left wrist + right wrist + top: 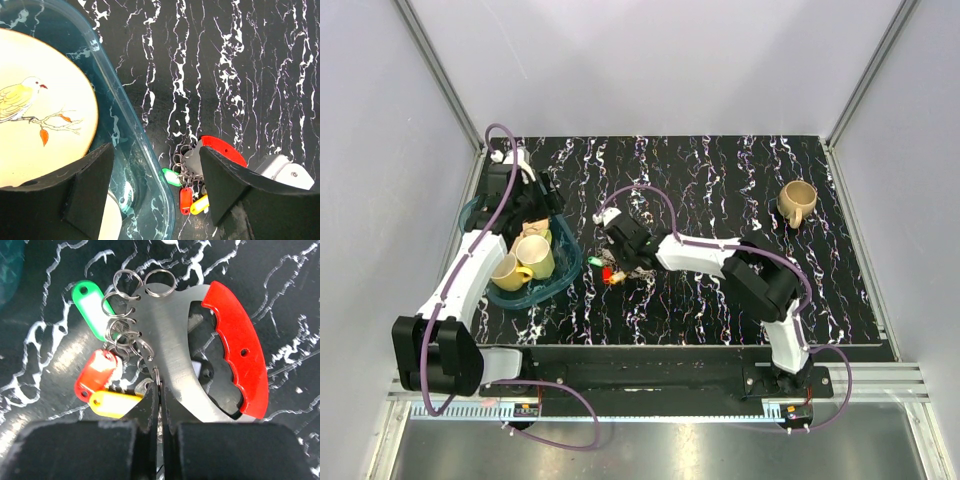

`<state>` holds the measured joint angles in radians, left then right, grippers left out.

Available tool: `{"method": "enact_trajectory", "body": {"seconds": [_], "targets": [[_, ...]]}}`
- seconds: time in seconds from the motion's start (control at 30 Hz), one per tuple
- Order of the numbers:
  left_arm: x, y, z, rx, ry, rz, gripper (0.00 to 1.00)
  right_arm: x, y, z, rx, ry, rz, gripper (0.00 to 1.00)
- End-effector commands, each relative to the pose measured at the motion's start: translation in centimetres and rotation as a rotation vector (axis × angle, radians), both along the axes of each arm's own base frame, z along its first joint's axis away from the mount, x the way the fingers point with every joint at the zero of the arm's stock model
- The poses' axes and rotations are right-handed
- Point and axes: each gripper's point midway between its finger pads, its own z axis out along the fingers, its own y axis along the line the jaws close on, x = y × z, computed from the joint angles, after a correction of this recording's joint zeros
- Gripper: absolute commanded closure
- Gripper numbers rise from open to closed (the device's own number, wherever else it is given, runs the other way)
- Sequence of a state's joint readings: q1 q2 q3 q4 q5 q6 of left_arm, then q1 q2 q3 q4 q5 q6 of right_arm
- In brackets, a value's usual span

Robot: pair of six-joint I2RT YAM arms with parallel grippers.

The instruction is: Remove the keys from the keyring

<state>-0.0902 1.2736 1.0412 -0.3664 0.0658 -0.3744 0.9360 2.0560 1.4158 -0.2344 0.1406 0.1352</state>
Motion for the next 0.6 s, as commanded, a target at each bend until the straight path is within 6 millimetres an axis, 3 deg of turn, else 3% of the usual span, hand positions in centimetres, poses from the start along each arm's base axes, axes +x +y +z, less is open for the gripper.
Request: {"method": "enact_trajectory", "body": {"seconds": [0.0,0.03,0.1,0.13,0.17,0.2,0.23,0.3,0.33,0.37,0.43,0.57], "targets": [[-0.3,-1.4,0.8,-0.05,-0.017,-0.082,0.28,1.6,-0.8,6.2,0.021,-0.232,0.078,1.0],[-0.3,-1.7,0.2,-0.054,-0.001,-0.102,0.28,1.2,-1.4,5.9,0.013,-0.243,0.1,1.0],[-0.4,-2.7,-0.3,-0.087,0.023,-0.158,0.29,1.4,-1.5,8.4,0.048,-0.337,0.14,1.0],[-0.4,-3.2,-0.8,-0.096,0.046,-0.179,0.29,1.1,-1.8,8.2,0.049,-0.353,0.161,1.0],[-0.5,-4.0,-0.6,-0.125,0.051,-0.225,0.3,1.1,-2.1,8.7,0.041,-0.384,0.185,1.0],[-0.6,-4.5,-0.7,-0.142,0.062,-0.252,0.3,1.0,-2.2,10.4,0.071,-0.428,0.19,1.0],[-0.7,-5.1,-0.7,-0.157,0.065,-0.288,0.3,0.6,-2.9,9.8,0.058,-0.433,0.203,1.0],[-0.9,-6.6,-0.7,-0.208,0.074,-0.376,0.31,0.3,-3.4,12.2,0.092,-0.524,0.239,1.0],[-1.0,-7.0,-0.8,-0.224,0.076,-0.406,0.31,-0.3,-4.0,11.4,0.072,-0.538,0.276,1.0],[-1.3,-7.9,-0.8,-0.262,0.083,-0.454,0.31,-0.6,-4.3,12.8,0.091,-0.574,0.292,1.0],[-1.3,-8.8,-0.6,-0.299,0.067,-0.507,0.31,-1.4,-4.4,13.1,0.103,-0.602,0.35,1.0],[-1.9,-10.6,-0.6,-0.405,0.088,-0.605,0.31,-2.2,-4.7,15.8,0.13,-0.696,0.416,1.0]]}}
